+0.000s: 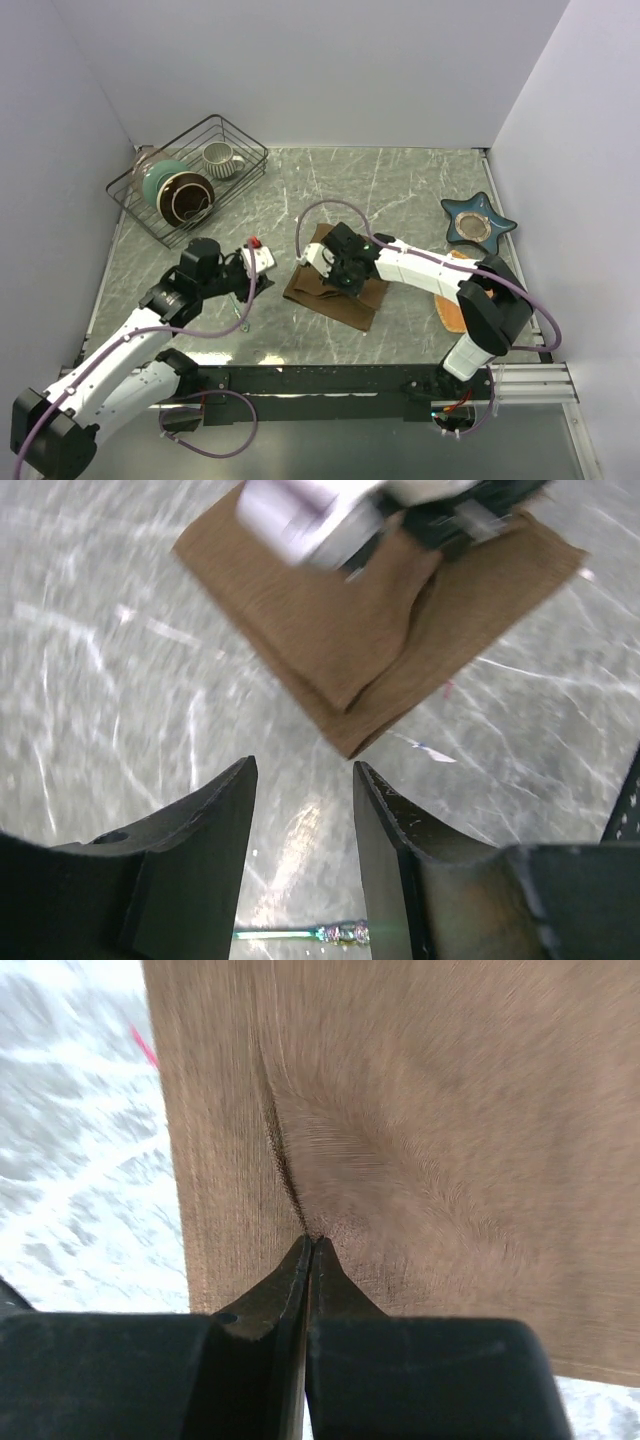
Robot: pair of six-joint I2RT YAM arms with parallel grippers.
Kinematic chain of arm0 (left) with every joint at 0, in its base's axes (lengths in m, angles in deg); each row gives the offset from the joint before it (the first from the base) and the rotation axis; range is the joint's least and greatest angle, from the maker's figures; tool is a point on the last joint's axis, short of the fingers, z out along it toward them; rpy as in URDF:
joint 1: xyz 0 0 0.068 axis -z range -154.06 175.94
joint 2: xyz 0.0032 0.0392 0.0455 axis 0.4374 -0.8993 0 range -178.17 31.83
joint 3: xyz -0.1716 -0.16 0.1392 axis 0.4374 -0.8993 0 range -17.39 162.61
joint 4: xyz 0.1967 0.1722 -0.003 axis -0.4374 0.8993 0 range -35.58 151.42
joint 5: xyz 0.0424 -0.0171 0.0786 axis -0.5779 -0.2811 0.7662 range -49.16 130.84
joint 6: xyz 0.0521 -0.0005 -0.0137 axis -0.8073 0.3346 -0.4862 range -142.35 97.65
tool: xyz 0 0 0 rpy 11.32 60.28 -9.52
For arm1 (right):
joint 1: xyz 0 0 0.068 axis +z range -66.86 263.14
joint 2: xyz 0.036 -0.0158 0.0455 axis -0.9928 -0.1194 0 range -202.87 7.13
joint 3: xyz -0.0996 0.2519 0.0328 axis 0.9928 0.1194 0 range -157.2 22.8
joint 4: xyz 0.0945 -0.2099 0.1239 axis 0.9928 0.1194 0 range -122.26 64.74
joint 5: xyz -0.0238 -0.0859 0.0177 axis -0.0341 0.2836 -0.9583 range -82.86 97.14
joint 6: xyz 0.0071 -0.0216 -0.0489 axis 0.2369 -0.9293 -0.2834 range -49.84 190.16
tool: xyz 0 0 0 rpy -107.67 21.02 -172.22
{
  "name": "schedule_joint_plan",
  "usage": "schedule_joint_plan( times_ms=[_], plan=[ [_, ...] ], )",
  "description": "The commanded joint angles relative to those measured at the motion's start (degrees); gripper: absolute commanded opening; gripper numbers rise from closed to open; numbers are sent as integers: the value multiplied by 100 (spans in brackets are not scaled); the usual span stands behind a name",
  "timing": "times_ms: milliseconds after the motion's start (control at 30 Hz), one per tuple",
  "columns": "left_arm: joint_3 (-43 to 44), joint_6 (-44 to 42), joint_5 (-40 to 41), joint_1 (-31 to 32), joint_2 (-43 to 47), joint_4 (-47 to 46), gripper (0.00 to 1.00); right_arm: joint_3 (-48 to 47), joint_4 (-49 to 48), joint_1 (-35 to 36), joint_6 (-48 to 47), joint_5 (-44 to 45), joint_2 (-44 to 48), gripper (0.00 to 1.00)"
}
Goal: Fold the napkin into a case and place the utensils inside
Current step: Smooth out the square-folded napkin at the center of the board.
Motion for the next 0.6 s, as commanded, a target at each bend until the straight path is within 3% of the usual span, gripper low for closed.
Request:
schedule_joint_plan(
  times_ms=[0, 233, 567],
  plan=[
    [322, 661, -381, -549, -164, -215, 49, -559, 151, 10, 223, -336, 291, 0],
    [471, 899, -759, -1340, -454, -224, 49, -850, 397, 19, 302, -688, 185, 0],
    [568, 362, -1146, -1429, -1060, 171, 49, -287, 161, 54, 126, -618, -271, 0]
  ],
)
